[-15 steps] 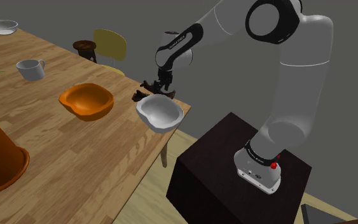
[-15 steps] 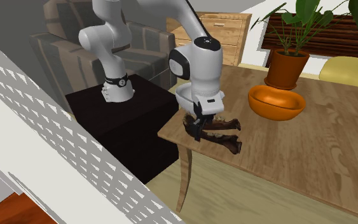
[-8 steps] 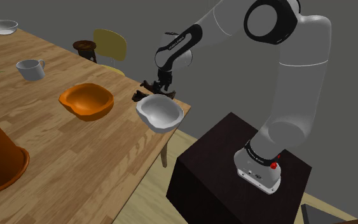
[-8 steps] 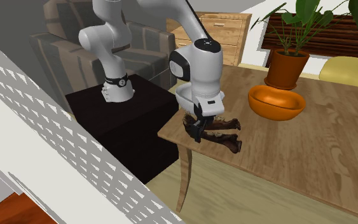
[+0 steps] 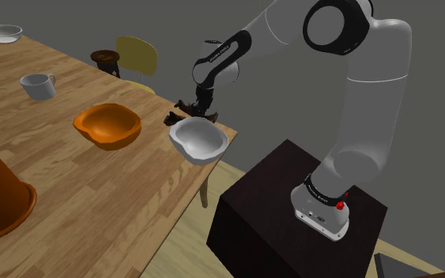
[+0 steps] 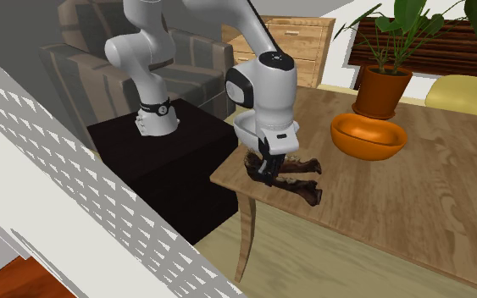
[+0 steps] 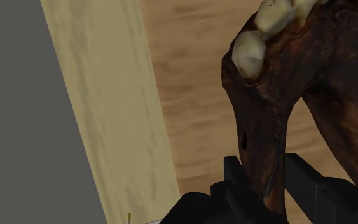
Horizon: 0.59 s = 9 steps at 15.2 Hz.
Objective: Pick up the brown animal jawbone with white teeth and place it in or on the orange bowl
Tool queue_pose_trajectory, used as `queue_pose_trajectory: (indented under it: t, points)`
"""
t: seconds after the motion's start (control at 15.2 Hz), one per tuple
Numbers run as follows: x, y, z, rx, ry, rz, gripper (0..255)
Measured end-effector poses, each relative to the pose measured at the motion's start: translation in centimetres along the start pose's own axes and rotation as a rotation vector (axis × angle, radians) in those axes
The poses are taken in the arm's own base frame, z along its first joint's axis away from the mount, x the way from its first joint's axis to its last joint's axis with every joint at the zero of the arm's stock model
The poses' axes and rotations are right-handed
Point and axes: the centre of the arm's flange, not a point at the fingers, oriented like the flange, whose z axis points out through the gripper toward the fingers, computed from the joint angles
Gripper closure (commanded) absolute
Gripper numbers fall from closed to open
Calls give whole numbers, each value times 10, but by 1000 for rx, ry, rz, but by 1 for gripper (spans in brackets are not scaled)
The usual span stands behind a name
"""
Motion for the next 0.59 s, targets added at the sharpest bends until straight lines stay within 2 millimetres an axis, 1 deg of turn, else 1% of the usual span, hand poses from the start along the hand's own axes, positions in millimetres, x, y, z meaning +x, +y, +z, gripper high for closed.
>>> queue_pose_trajectory:
  t: [0.13,0.26,0.59]
  points:
    - [0,0,0,0,0,0,255]
    - [-1,0,-5,0,-2,0,255]
    - [0,-3,-30,1,-2,1,255]
